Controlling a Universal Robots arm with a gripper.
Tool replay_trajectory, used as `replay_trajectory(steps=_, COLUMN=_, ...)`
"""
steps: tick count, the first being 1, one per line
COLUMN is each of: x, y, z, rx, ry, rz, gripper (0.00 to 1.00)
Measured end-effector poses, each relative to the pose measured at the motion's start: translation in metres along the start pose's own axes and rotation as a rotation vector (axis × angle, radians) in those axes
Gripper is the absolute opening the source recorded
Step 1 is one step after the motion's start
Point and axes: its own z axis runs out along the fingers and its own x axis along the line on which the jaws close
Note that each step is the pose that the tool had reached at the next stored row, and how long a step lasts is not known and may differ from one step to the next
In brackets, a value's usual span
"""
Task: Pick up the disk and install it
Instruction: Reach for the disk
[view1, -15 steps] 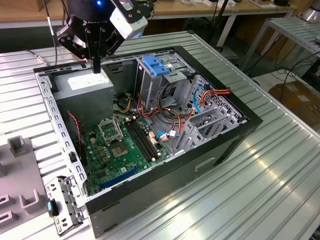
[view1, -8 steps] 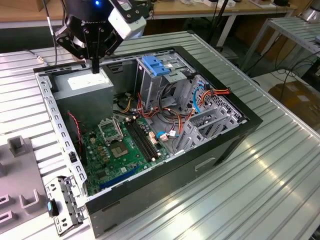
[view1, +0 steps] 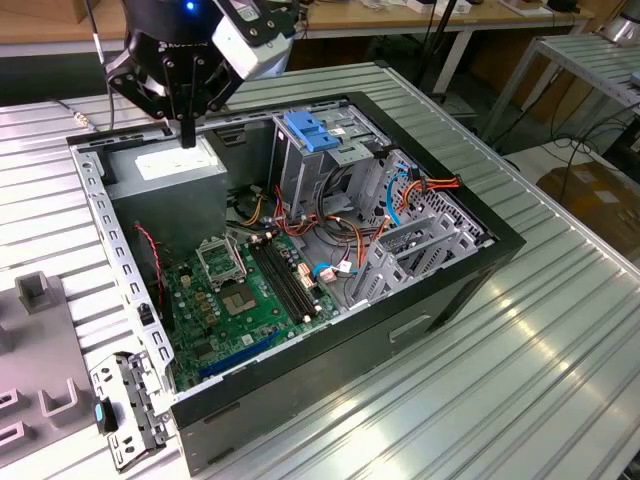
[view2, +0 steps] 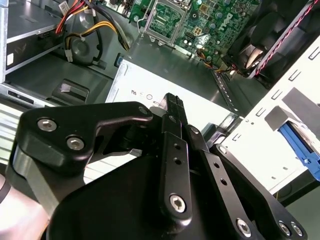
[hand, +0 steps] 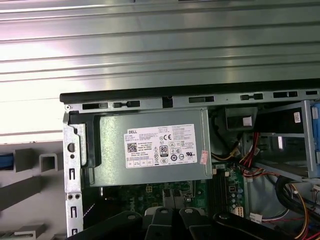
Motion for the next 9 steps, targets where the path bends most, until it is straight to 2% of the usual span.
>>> replay_trajectory(steps=9, x=0.0044, y=-0.0003, z=-0.0001, rx=0.0002, ry=0.0023, rz=0.000, gripper=0.11)
